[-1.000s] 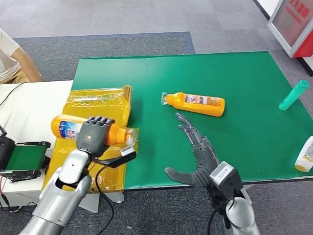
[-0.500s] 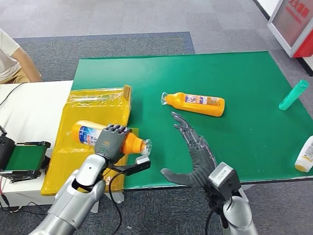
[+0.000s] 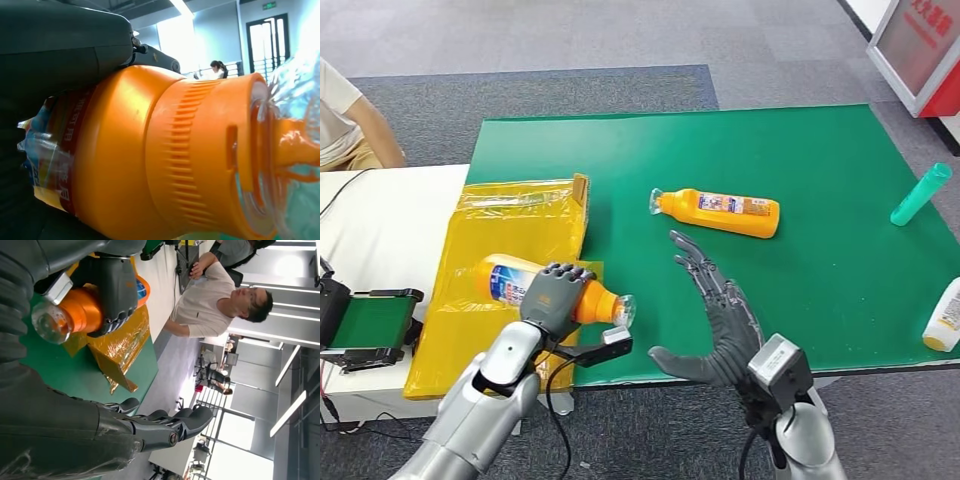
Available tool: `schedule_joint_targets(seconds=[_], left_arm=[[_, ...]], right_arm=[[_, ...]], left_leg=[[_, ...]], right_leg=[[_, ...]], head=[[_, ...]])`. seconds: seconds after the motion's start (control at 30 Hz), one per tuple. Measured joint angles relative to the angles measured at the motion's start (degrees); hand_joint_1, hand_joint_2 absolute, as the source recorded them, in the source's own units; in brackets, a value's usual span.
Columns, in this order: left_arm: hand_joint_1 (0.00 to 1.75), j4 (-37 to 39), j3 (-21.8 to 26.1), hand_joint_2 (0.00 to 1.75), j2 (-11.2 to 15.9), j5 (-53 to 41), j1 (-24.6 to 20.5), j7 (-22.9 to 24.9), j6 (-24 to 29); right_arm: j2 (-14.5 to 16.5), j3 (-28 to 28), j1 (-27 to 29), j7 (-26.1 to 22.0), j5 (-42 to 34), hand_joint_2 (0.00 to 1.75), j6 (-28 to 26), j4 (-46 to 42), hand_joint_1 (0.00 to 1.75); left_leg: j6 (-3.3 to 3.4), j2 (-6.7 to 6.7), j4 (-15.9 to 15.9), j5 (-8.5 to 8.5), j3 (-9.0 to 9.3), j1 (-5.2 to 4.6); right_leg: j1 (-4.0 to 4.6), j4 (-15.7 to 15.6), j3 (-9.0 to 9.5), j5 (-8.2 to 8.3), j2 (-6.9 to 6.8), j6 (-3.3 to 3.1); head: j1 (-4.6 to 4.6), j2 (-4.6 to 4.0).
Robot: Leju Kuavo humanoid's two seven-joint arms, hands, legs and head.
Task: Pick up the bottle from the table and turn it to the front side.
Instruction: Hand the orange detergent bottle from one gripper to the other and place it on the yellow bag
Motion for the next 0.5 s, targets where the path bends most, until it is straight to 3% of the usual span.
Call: schedule_joint_targets(seconds=[0.17, 0.43, 0.5], left_arm=[[1.75, 0.8, 0.8, 1.75, -0.7, 0.1, 1.2, 1.0, -1.6], [1.75, 4.1, 6.8, 1.75, -0.8, 0.2, 2.7, 1.4, -0.9], [0.89, 4.3, 7.7, 1.75, -1.2, 0.1, 2.7, 1.4, -0.9]], right_arm=[[0.0, -0.1, 0.5, 0.0, -0.4, 1.75, 0.0, -0.1, 0.00], [-0.1, -0.7, 1.7, 0.0, -0.5, 1.75, 0.1, -0.8, 0.00], [-0.2, -0.9, 1.8, 0.0, -0.9, 1.75, 0.3, -0.9, 0.00]], left_leg=[[0.01, 0.00, 0.0, -0.01, -0.01, 0.00], [0.01, 0.00, 0.0, -0.02, 0.04, 0.00], [0.02, 0.00, 0.0, -0.03, 0.08, 0.00]], right_leg=[[0.00, 0.0, 0.00, 0.00, 0.01, 0.00], [0.00, 0.0, 0.05, -0.02, 0.00, -0.01], [0.00, 0.0, 0.09, -0.01, 0.01, -0.01]], head=[[0.00, 0.00], [-0.01, 0.00], [0.01, 0.00]])
